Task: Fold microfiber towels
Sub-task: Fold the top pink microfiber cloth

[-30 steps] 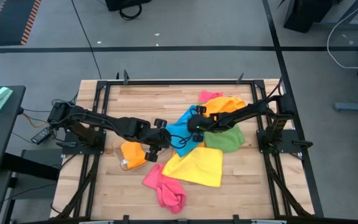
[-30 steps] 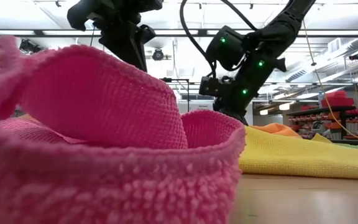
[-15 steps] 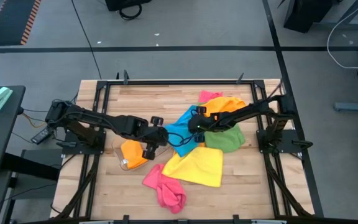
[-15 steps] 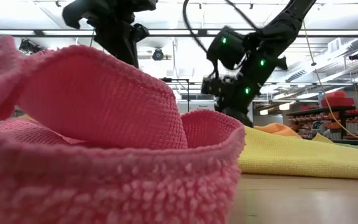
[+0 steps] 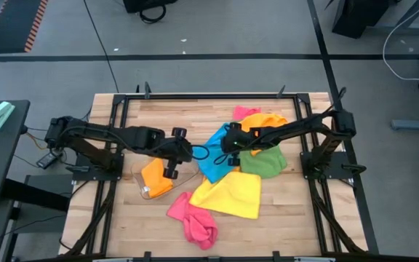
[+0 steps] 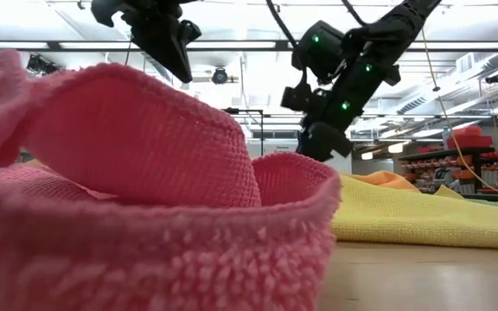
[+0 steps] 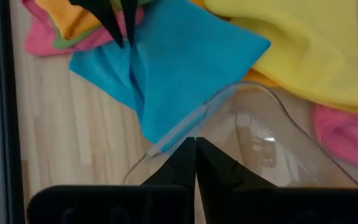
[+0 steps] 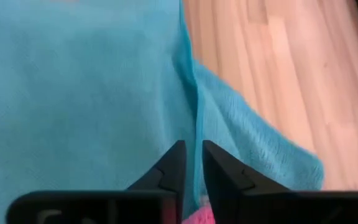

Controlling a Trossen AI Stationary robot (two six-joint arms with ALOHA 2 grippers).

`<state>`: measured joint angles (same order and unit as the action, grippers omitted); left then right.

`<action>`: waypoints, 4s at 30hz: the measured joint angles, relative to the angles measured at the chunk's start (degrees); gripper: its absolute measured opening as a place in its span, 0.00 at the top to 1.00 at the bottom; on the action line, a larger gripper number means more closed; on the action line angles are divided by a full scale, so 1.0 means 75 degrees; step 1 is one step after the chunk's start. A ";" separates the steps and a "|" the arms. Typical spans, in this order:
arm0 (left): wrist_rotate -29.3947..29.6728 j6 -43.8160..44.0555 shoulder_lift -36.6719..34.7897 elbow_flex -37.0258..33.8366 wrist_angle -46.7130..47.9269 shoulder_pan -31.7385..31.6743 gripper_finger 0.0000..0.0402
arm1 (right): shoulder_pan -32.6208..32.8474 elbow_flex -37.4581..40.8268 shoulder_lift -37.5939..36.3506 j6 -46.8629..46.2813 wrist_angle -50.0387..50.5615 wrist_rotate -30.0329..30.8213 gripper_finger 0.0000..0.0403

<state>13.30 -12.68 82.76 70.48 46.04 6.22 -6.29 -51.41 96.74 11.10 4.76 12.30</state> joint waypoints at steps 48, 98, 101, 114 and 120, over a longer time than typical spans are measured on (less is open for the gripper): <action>-0.0003 0.0010 0.0009 0.0000 0.0119 -0.0043 0.94 | 0.1099 -0.0710 -0.1723 0.1861 0.1604 0.1720 1.00; -0.0217 -0.0224 -0.0015 -0.0012 -0.0869 -0.0367 0.89 | 0.2758 0.0585 -0.2226 -0.5706 0.4798 -0.2856 0.79; -0.0221 -0.0289 -0.0015 -0.0012 -0.0913 -0.0367 0.90 | 0.2698 0.0342 -0.2359 -0.5913 0.5472 -0.2855 0.70; -0.0219 -0.0279 -0.0015 -0.0012 -0.0924 -0.0367 0.89 | 0.2470 0.0519 -0.2897 -0.6618 0.5637 -0.2511 0.55; -0.0219 -0.0202 -0.0015 -0.0012 -0.0895 -0.0367 0.91 | 0.2582 0.1265 -0.2855 -0.7142 0.4870 -0.3531 0.55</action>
<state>11.66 -14.20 82.65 70.39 39.33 3.46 13.07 -41.92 75.33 -42.47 41.28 -14.18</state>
